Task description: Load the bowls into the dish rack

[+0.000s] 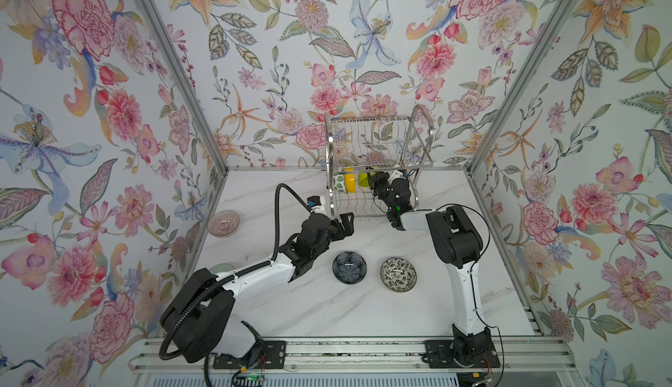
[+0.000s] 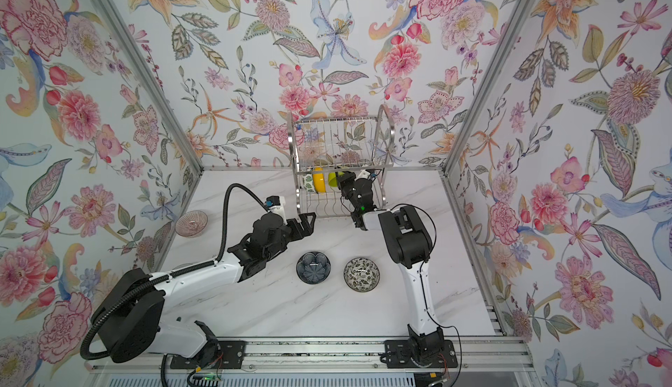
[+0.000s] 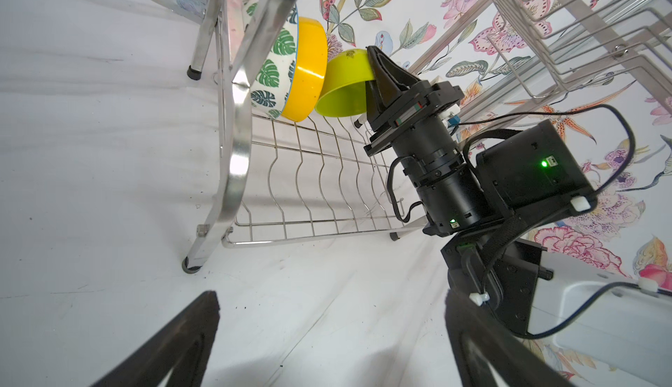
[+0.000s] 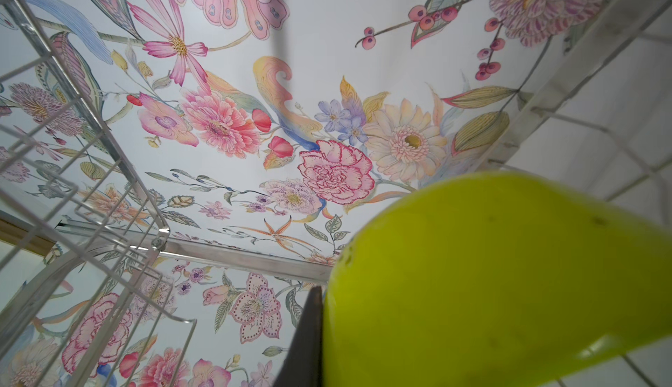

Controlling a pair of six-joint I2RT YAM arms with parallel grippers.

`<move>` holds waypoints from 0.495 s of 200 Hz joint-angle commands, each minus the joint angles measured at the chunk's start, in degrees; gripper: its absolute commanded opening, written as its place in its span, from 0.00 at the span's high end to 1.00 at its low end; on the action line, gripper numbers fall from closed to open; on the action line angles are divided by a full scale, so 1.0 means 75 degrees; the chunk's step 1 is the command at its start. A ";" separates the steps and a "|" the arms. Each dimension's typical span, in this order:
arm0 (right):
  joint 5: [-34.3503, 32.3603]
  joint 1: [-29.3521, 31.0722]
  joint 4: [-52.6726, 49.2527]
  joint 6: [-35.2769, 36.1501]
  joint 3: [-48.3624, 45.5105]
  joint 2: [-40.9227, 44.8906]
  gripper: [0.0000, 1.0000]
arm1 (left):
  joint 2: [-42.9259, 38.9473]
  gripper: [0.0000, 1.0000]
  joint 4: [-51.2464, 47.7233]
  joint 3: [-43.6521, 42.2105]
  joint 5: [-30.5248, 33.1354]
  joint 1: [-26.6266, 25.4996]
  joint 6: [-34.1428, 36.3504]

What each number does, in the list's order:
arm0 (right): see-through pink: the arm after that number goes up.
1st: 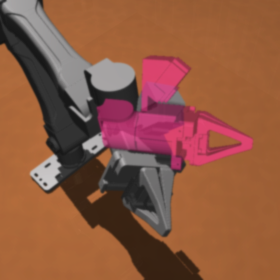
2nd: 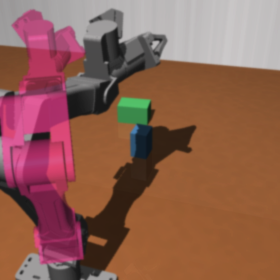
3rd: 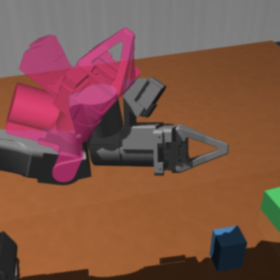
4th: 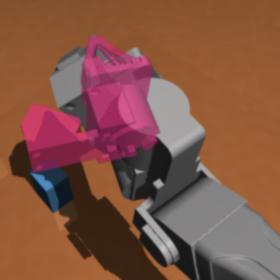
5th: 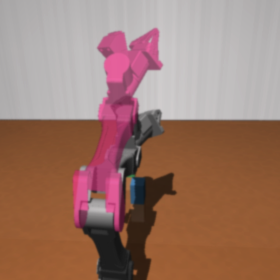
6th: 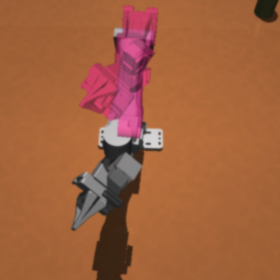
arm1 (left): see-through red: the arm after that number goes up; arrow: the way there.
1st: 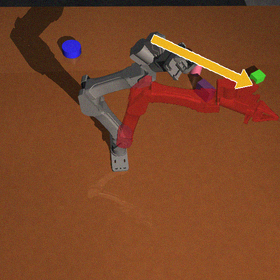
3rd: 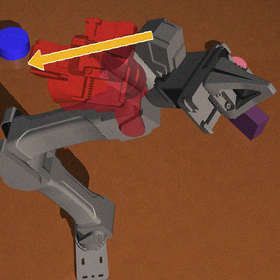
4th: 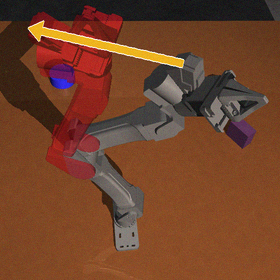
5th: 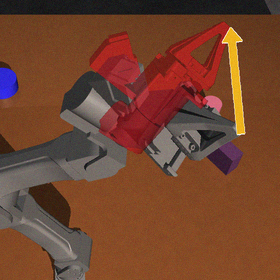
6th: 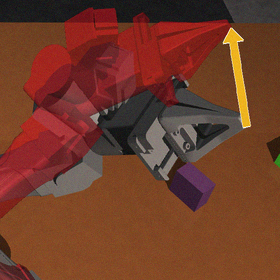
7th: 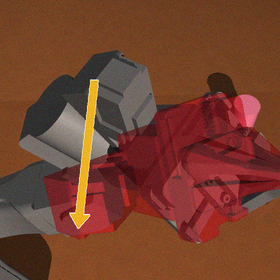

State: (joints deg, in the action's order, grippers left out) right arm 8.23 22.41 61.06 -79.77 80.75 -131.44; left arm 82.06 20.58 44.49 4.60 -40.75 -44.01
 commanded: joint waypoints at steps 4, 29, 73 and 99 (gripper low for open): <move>0.0388 0.0000 -0.0135 0.0540 0.0562 -0.0211 1.00 | -0.0113 0.01 -0.0036 -0.0148 -0.0123 0.0134 0.0079; 0.0533 0.0000 -0.0314 0.0681 0.0851 -0.0393 1.00 | -0.0130 0.01 -0.0013 -0.0189 -0.0143 0.0180 0.0043; 0.0957 0.0000 -0.0283 0.0748 0.1303 -0.0752 1.00 | -0.0139 0.01 -0.0089 -0.0190 -0.0154 0.0239 0.0052; 0.1053 0.0006 -0.0075 0.0654 0.1296 -0.0877 1.00 | -0.0189 0.01 -0.0108 -0.0236 -0.0134 0.0254 0.0054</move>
State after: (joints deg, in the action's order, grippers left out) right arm 14.20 22.41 58.26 -75.61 88.95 -136.92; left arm 82.02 20.56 43.79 4.43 -39.57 -44.01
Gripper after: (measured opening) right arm 0.086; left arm 0.989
